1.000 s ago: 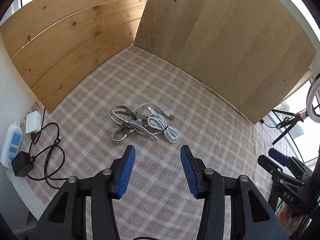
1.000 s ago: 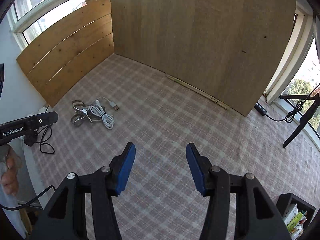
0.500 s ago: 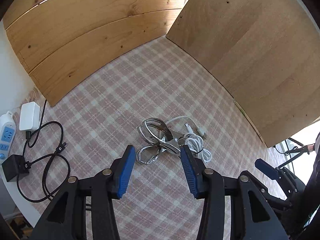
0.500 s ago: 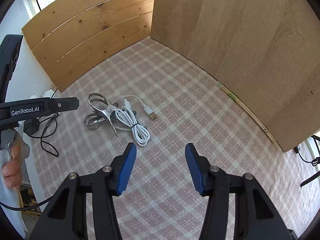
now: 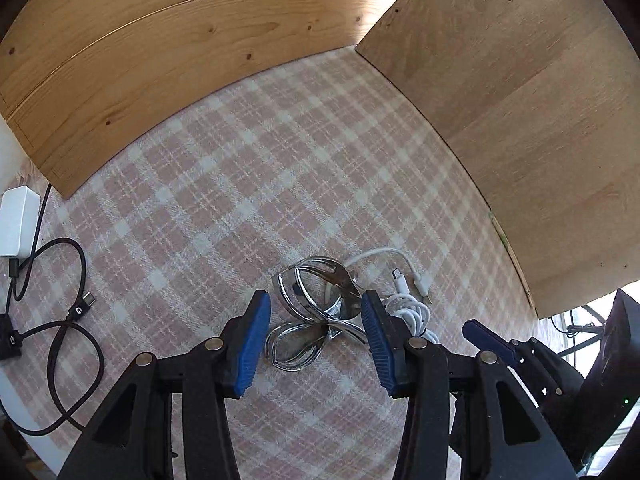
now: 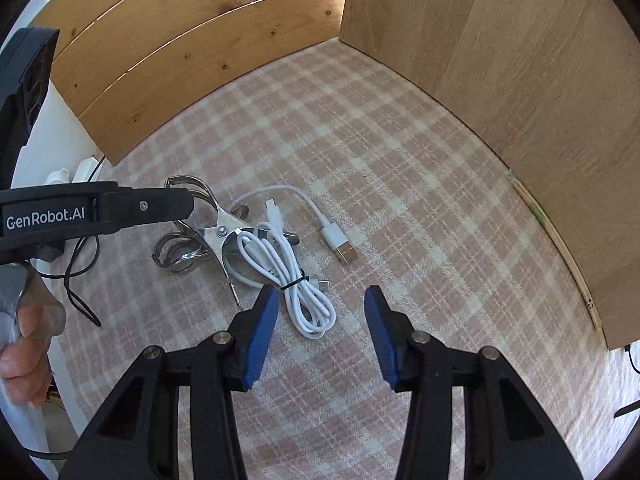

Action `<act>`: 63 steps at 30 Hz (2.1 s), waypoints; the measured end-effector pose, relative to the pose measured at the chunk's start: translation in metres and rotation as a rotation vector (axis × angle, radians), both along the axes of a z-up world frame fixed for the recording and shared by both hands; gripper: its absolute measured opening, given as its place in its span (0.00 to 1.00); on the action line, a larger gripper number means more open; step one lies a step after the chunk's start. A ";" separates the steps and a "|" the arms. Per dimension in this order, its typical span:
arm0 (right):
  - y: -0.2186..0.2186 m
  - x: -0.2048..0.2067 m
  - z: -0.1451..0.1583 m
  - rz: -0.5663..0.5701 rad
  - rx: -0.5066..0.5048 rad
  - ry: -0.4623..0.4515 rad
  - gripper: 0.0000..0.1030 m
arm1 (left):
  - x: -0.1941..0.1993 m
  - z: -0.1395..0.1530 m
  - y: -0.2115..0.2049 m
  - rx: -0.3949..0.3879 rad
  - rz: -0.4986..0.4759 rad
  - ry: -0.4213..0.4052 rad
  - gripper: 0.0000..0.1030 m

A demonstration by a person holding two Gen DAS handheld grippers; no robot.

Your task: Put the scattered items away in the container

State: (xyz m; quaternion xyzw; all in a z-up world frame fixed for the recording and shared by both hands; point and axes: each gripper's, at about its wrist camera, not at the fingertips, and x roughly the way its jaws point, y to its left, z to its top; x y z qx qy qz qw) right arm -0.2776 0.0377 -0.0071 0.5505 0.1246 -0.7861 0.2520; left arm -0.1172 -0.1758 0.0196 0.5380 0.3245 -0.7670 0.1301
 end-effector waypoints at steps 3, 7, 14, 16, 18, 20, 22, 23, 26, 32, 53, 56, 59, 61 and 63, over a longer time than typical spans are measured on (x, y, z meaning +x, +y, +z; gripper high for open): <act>-0.003 -0.005 -0.006 0.006 -0.001 -0.009 0.43 | -0.004 -0.007 0.001 0.012 0.000 -0.003 0.43; -0.002 -0.012 -0.014 0.002 -0.016 -0.030 0.38 | -0.007 -0.012 0.005 0.005 0.004 -0.003 0.44; -0.005 -0.011 -0.014 0.035 -0.048 -0.034 0.37 | -0.007 -0.023 0.016 0.026 0.017 -0.003 0.44; -0.008 -0.008 -0.015 0.045 -0.043 -0.034 0.34 | -0.006 -0.023 0.029 0.021 0.023 -0.003 0.44; -0.010 -0.006 -0.016 0.047 -0.036 -0.038 0.23 | -0.013 -0.023 0.043 0.019 0.025 0.005 0.42; -0.008 -0.005 -0.017 0.046 -0.052 -0.048 0.19 | -0.036 -0.025 0.035 0.006 0.035 0.006 0.26; -0.006 -0.004 -0.018 0.035 -0.067 -0.061 0.16 | -0.054 -0.028 0.029 0.011 0.041 0.009 0.25; -0.003 -0.004 -0.017 0.023 -0.076 -0.063 0.16 | -0.055 -0.028 0.027 0.011 0.044 0.012 0.24; 0.006 -0.001 -0.012 -0.001 -0.108 -0.067 0.14 | -0.060 -0.025 0.019 0.004 0.051 0.027 0.18; 0.029 0.004 0.005 -0.066 -0.150 -0.047 0.07 | -0.054 -0.008 0.023 -0.018 0.023 0.054 0.03; 0.015 -0.004 -0.022 -0.112 -0.057 -0.081 0.34 | -0.046 0.002 0.036 -0.071 -0.023 0.042 0.02; 0.014 -0.003 -0.024 -0.120 -0.053 -0.083 0.22 | -0.046 0.004 0.036 -0.072 -0.029 0.046 0.02; 0.020 0.001 -0.017 -0.133 -0.070 -0.071 0.13 | -0.043 0.009 0.037 -0.069 -0.033 0.055 0.02; 0.028 0.005 -0.009 -0.150 -0.081 -0.065 0.04 | -0.041 0.015 0.040 -0.073 -0.040 0.065 0.02; 0.036 0.010 -0.001 -0.164 -0.086 -0.050 0.04 | -0.038 0.021 0.045 -0.082 -0.053 0.074 0.02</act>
